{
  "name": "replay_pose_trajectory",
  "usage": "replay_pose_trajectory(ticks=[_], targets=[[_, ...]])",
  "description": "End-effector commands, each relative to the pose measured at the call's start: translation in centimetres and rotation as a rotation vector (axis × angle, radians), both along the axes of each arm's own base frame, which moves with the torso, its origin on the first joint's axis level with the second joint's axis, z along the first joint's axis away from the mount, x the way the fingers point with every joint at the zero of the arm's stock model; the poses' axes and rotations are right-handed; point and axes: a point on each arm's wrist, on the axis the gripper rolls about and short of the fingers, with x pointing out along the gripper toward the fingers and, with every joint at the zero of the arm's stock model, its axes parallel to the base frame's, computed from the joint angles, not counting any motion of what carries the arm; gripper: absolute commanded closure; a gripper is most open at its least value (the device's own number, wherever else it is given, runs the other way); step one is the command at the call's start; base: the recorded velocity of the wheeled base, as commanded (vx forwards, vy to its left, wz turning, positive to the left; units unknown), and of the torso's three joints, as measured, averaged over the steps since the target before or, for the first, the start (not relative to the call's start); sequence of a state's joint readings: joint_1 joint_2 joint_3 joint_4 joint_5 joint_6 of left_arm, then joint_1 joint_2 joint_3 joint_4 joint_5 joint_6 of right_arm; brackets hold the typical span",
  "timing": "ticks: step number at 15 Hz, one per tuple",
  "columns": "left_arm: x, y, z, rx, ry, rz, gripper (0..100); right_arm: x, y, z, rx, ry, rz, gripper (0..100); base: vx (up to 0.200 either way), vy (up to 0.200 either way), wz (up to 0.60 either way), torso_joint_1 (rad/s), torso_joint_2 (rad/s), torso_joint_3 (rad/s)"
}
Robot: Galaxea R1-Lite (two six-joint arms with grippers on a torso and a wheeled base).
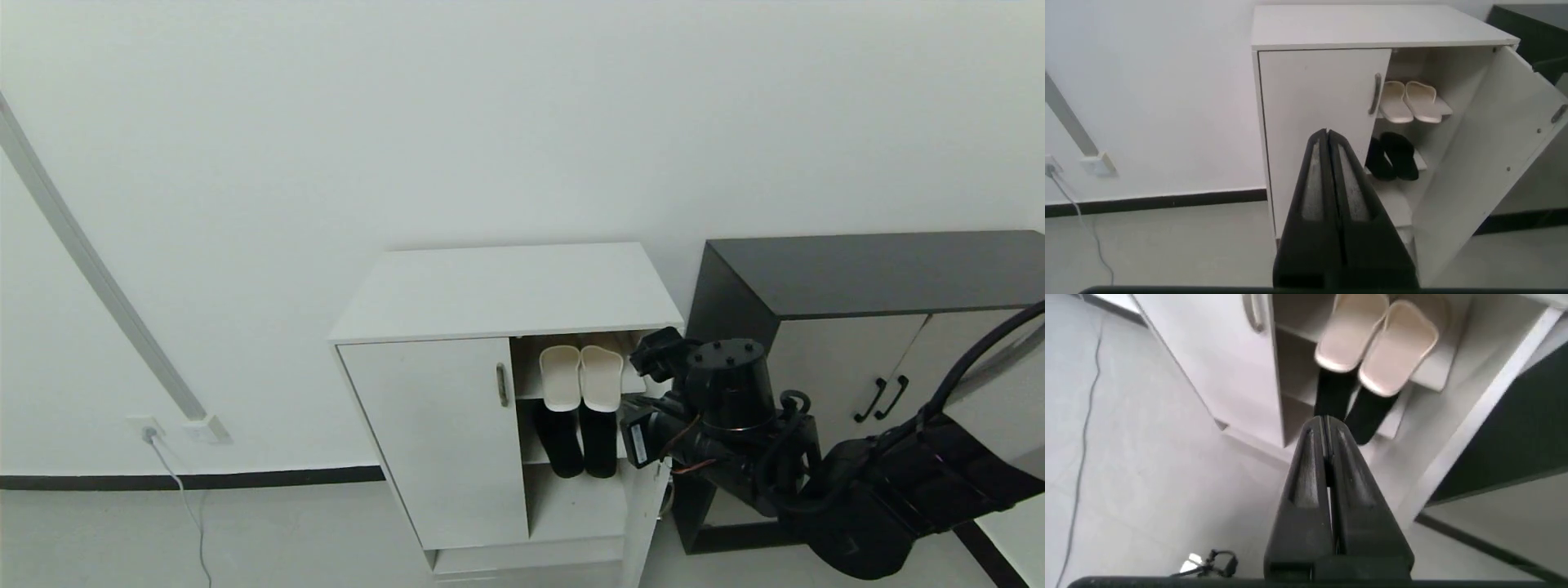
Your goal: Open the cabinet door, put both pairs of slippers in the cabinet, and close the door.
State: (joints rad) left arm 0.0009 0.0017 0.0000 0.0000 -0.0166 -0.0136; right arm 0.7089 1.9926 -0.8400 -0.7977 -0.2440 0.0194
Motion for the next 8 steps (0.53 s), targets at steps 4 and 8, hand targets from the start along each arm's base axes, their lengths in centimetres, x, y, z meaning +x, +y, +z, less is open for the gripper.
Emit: replay_pose_trajectory(ticks=[4,8], targets=[[0.0,0.0,0.0,0.0,0.0,0.0,100,0.8,-3.0,0.1,-0.075,-0.045,-0.058,100,0.0,0.0,0.0,0.0,0.0,0.0],[0.0,0.0,0.0,0.0,0.0,0.0,100,0.8,-5.6,-1.4,-0.128,0.015,-0.116,100,0.0,0.0,0.0,0.0,0.0,0.0]])
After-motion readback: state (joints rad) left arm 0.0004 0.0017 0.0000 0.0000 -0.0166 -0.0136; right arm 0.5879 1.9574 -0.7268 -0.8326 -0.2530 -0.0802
